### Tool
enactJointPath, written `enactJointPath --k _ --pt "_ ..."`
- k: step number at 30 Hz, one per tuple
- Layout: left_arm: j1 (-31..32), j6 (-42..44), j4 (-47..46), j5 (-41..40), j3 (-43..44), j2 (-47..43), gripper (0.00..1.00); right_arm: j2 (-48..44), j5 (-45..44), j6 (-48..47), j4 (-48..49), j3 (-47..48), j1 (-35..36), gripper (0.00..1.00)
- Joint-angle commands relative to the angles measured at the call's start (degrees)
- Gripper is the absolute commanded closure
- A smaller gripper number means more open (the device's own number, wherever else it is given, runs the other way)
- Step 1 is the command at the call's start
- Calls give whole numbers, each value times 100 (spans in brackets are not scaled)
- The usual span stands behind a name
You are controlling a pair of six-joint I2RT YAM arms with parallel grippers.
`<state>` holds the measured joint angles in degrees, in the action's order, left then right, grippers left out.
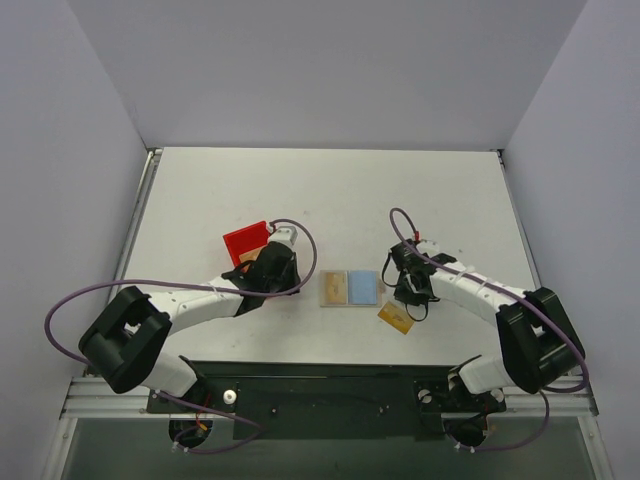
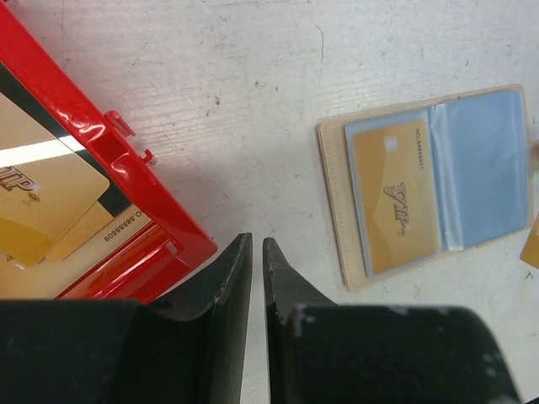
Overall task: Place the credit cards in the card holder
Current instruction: Move the credit card to the corner of the board.
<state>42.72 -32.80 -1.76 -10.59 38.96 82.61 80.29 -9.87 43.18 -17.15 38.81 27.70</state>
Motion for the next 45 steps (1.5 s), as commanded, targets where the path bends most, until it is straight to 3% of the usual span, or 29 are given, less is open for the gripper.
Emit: enactJointPath --k 1,10,28,33,40,45 --pt "35 -51 -9 -92 -29 -157 80 162 46 77 -8 -66 -37 95" --pt "26 -7 -18 -13 6 -104 82 31 538 94 150 -488 7 99" --pt "35 -60 -26 66 -3 -114 83 -795 793 604 -298 -1156 842 100" --pt "78 -51 -35 92 77 -43 83 -1234 207 709 -535 -1095 895 100" --pt "79 -25 18 66 129 -69 83 -2272 -612 1017 -869 -972 684 100" --pt "87 -8 18 75 156 -26 83 -2404 -481 850 -1001 -989 -98 100"
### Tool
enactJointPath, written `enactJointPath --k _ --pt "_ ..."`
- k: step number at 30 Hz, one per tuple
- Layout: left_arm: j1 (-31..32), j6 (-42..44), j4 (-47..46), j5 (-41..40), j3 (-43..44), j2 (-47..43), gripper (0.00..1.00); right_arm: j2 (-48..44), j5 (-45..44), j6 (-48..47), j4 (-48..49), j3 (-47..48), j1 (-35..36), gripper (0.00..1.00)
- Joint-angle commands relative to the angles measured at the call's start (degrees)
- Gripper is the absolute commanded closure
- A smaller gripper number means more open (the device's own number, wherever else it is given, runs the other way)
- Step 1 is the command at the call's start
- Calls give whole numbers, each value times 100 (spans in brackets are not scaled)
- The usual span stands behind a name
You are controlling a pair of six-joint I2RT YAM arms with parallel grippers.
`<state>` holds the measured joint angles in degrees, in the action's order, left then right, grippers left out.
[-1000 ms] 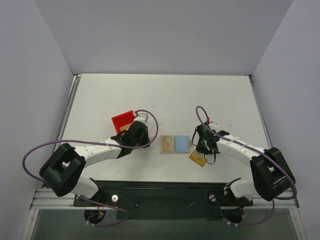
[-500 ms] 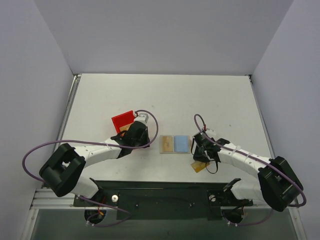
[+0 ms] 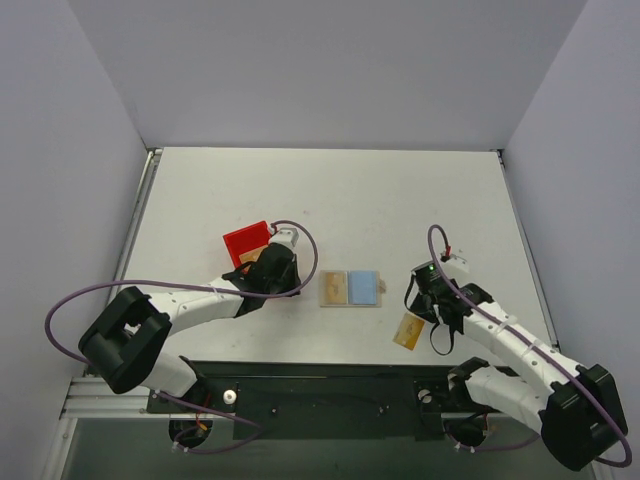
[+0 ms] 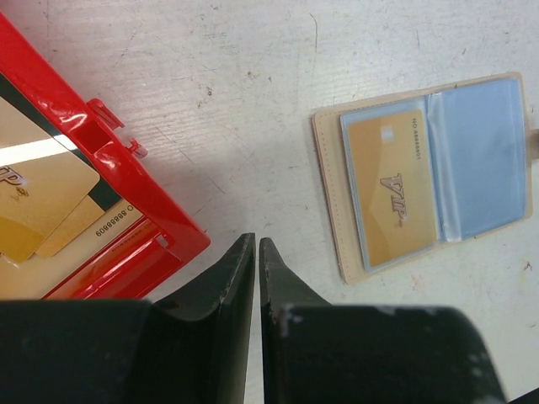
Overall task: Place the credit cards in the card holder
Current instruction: Move the credit card to the corner of the board.
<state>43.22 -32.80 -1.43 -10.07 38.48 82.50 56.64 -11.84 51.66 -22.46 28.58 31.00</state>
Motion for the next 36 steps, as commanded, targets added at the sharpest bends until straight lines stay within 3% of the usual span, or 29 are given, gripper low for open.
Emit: enactJointPath --k 1,20,36 --pt "46 -7 -15 31 204 3 83 -39 -302 -7 -505 43 -516 100" --pt "37 45 -24 84 301 179 83 1279 -320 442 -1007 297 -701 100" --pt "37 1 -41 66 239 144 83 893 805 143 -189 -309 -622 100"
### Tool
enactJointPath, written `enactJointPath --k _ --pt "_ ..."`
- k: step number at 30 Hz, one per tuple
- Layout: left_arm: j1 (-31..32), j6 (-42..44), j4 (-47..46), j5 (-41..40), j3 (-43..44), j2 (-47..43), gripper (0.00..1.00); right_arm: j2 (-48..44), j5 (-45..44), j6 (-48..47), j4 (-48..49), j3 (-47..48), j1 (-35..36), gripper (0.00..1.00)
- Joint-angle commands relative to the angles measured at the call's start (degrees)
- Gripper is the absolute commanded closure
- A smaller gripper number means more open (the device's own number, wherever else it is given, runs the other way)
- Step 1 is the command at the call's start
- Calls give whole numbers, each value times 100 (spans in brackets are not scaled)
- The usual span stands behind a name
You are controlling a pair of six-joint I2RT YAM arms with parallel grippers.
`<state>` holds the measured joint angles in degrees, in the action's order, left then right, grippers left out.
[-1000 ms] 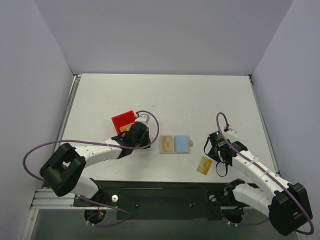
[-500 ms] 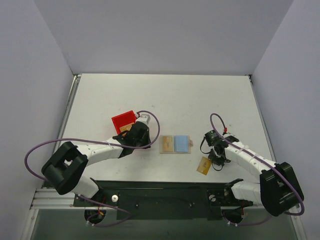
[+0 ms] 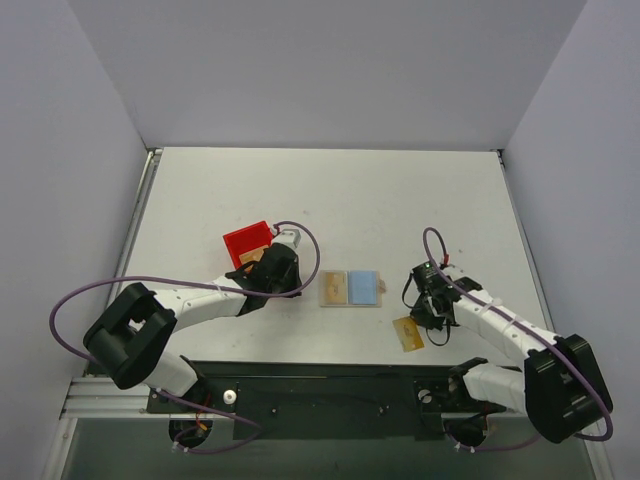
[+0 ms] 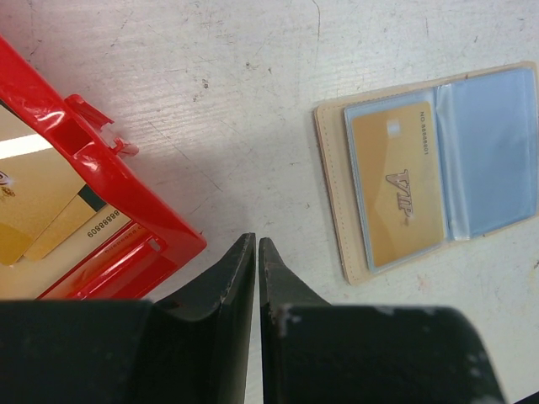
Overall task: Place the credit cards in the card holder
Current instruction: Move the credit card to the corner of the board.
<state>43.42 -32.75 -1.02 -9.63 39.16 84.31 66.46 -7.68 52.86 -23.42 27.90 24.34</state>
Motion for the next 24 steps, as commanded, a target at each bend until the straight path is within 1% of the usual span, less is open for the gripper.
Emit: enactJointPath --k 1,8,12,14,20,24 --pt "17 -3 -83 22 171 -38 84 -124 434 57 -93 -276 88 100" --pt "17 -38 -109 31 136 -38 85 -195 417 312 -171 -417 405 100" --pt "17 -47 -118 31 101 -47 85 -107 180 462 -330 -382 607 100" --pt "26 -38 -118 31 101 -55 85 -115 48 479 -417 -347 607 100" --pt "9 -21 -92 31 101 -108 85 -291 -742 497 -962 -22 520 100" --pt "17 -21 -101 40 118 -82 85 -361 -928 453 -1173 66 370 100"
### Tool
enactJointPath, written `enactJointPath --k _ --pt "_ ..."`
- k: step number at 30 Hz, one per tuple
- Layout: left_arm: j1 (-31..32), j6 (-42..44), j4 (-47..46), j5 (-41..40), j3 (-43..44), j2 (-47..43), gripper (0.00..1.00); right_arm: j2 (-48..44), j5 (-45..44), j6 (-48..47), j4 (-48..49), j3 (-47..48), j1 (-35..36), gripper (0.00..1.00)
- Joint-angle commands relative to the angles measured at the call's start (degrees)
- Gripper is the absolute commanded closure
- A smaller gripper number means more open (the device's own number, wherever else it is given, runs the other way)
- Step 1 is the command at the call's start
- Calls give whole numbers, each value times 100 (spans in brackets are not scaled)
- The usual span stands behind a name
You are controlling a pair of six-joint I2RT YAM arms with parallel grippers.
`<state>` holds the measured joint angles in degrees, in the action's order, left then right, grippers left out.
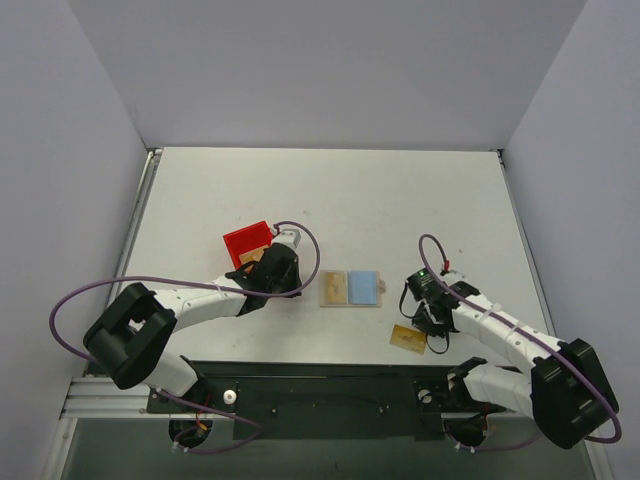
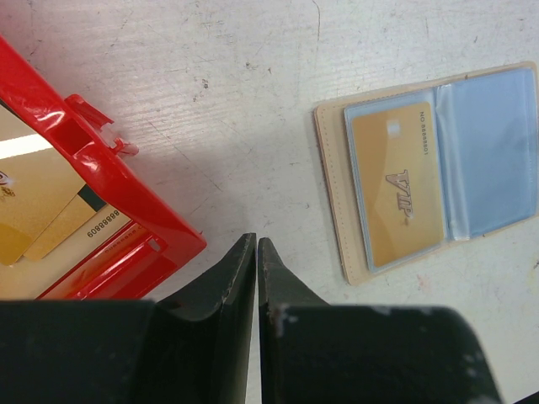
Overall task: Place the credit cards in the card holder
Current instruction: Move the credit card to the corner of the board.
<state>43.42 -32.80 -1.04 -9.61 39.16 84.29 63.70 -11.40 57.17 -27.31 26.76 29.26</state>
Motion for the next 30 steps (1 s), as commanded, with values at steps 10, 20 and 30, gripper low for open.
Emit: enactJointPath --k 10,20,30 --pt "9 1 -169 108 180 26 85 344 -99 84 -846 224 27 100" --pt "9 -34 -186 99 48 -44 86 318 261 330 -899 312 563 100" --pt "18 -78 -239 99 31 -18 86 239 515 392 -680 321 862 100"
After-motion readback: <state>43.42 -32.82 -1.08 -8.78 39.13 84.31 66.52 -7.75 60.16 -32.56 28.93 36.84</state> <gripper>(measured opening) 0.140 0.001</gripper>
